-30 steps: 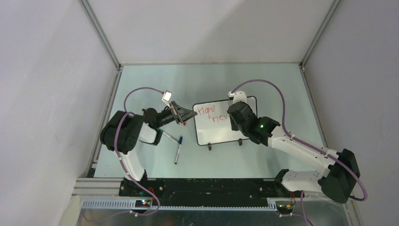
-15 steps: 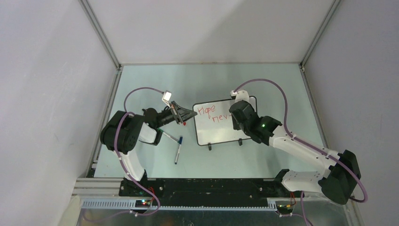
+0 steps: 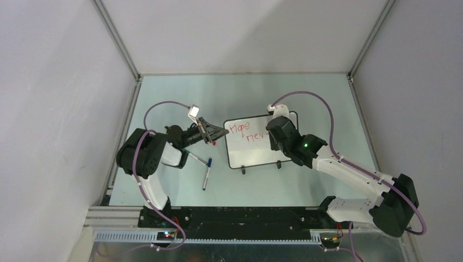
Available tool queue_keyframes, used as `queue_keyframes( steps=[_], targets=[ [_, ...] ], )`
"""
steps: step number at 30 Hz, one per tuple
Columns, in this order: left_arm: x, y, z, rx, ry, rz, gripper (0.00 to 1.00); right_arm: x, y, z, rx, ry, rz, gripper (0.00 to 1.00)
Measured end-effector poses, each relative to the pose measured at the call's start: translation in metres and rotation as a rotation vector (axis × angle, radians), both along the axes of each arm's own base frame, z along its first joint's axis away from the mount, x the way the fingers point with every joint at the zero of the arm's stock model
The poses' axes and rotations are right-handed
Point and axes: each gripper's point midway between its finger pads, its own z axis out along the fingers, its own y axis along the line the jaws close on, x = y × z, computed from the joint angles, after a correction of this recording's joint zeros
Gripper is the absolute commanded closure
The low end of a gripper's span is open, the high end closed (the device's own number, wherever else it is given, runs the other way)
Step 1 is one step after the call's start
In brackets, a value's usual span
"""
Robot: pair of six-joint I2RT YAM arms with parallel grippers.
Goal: Write a sentence on the whiteboard
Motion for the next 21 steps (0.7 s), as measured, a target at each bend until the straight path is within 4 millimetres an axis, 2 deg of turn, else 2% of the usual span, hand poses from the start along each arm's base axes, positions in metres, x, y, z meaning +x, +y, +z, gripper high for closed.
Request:
queue_keyframes(
  steps=[21],
  targets=[
    [0.0001, 0.0000, -0.0001, 0.000, 0.000, 0.000, 1.00, 0.0047, 0.0051, 0.0054, 0.011, -0.012, 0.007, 1.00]
  ],
)
